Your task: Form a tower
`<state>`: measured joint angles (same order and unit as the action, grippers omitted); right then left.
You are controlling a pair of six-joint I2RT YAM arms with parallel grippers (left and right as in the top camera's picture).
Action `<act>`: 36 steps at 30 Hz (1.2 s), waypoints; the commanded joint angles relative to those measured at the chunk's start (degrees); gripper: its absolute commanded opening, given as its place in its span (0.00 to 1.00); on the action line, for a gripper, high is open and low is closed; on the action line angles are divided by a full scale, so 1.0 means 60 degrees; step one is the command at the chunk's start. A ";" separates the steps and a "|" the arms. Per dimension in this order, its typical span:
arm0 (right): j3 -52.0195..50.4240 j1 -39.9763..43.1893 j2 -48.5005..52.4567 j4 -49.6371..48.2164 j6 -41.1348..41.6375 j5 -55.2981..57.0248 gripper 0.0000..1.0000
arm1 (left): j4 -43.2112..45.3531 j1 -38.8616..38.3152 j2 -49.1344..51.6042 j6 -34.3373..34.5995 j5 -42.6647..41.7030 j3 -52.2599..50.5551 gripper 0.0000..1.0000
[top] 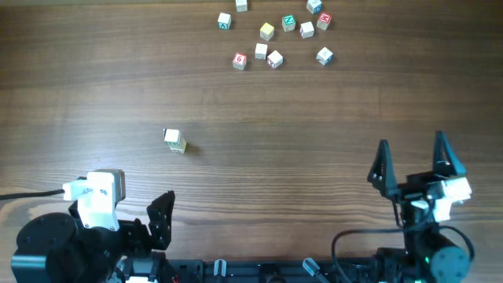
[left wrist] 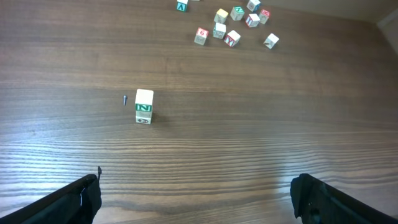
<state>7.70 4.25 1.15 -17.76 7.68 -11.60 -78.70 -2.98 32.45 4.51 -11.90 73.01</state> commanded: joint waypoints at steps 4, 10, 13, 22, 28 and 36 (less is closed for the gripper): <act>-0.1235 0.0073 -0.0164 0.0299 -0.0175 0.0627 1.00 | 0.0026 -0.0047 0.0029 -0.0211 -0.0047 0.0000 1.00; -0.1235 0.0073 -0.0164 0.2903 -0.0528 0.0801 1.00 | 0.0026 -0.0047 0.0029 -0.0211 -0.0051 0.0000 1.00; -0.1235 0.0073 -0.0164 0.2892 -0.0226 0.0707 1.00 | 0.0026 -0.0047 0.0029 -0.0211 -0.0051 0.0000 1.00; -0.1235 0.0073 -0.0157 0.2885 -0.0259 0.0699 1.00 | 0.0026 -0.0047 0.0029 -0.0211 -0.0047 0.0000 1.00; -0.1235 0.0073 -0.0157 0.2885 -0.0259 0.0699 1.00 | 0.0004 -0.0047 0.0029 -0.0219 -0.0040 0.0000 1.00; -0.1235 0.0073 -0.0157 0.2885 -0.0259 0.0699 1.00 | 0.3585 0.0324 -0.2499 -0.1891 -0.0044 -0.2630 1.00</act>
<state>0.34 4.34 0.73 -0.25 5.76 -7.99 -60.36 -3.90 24.75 -0.27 -11.92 65.52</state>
